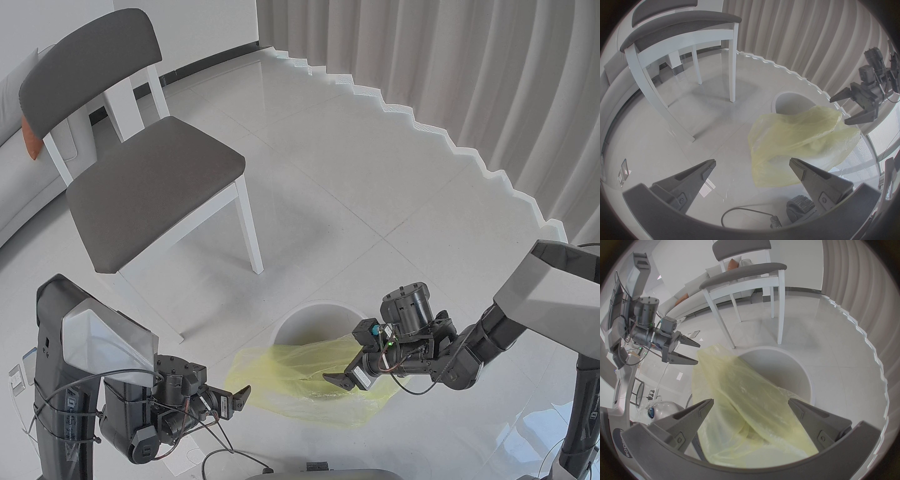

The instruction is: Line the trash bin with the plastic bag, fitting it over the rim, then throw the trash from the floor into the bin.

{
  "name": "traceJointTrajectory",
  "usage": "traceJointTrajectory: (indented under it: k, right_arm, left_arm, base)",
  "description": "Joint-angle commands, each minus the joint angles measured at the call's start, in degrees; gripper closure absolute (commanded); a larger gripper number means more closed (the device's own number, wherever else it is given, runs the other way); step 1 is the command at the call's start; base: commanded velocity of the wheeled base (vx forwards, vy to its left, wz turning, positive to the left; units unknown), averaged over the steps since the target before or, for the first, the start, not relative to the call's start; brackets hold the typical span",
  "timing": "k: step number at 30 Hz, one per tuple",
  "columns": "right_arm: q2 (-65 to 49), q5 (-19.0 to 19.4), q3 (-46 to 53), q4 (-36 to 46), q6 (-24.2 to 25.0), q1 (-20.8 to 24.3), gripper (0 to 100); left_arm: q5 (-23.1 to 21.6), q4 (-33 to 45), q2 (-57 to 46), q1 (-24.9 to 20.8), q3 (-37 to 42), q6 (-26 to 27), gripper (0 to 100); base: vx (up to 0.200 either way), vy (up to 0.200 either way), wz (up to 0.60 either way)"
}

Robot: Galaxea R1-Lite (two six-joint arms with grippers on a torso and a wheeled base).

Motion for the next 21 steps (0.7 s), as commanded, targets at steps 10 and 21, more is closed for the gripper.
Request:
traceJointTrajectory:
  k: [10, 21]
  right_arm:
    - [6.2, 0.1, -6.5, 5.2, -3.5, -0.1, 0]
    - [6.9, -3.6, -12.0, 7.0, -7.7, 0.7, 100]
  left_arm:
    - [0.1, -1.0, -2.3, -0.4, 0.3, -0.1, 0]
    - [0.1, -1.0, -2.4, -0.7, 0.3, -0.6, 0]
  base:
    - [0.0, 0.0, 0.0]
    - [0.0, 0.0, 0.0]
